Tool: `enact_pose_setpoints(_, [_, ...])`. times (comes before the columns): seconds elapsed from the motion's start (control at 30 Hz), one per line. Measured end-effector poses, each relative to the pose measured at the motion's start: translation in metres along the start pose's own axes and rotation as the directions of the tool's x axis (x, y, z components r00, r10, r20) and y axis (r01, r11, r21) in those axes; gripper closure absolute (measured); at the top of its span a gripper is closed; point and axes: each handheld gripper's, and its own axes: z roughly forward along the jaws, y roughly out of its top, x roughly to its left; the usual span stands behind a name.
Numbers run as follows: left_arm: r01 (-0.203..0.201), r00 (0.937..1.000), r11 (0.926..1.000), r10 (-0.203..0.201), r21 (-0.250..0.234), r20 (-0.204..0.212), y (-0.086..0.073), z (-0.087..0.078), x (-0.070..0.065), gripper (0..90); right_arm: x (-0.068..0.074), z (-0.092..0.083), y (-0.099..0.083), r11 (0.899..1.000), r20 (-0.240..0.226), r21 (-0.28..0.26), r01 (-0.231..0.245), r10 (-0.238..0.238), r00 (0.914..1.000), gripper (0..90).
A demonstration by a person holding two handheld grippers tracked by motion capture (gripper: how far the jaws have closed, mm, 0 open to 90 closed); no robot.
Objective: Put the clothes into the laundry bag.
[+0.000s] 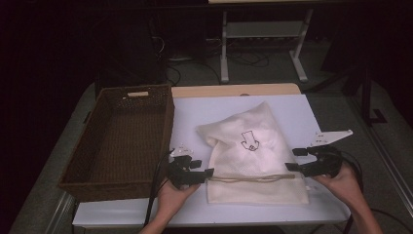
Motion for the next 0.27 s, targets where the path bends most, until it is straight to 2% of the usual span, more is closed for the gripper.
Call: enact_pose_setpoints(0.27, [-0.037,0.9992,0.9993,0.037,0.004,0.01,-0.008,-0.001,-0.006,35.6,0.003,-0.008,-0.021,0.999,0.014,-0.022,-0.038,0.038,0.9992,29.3])
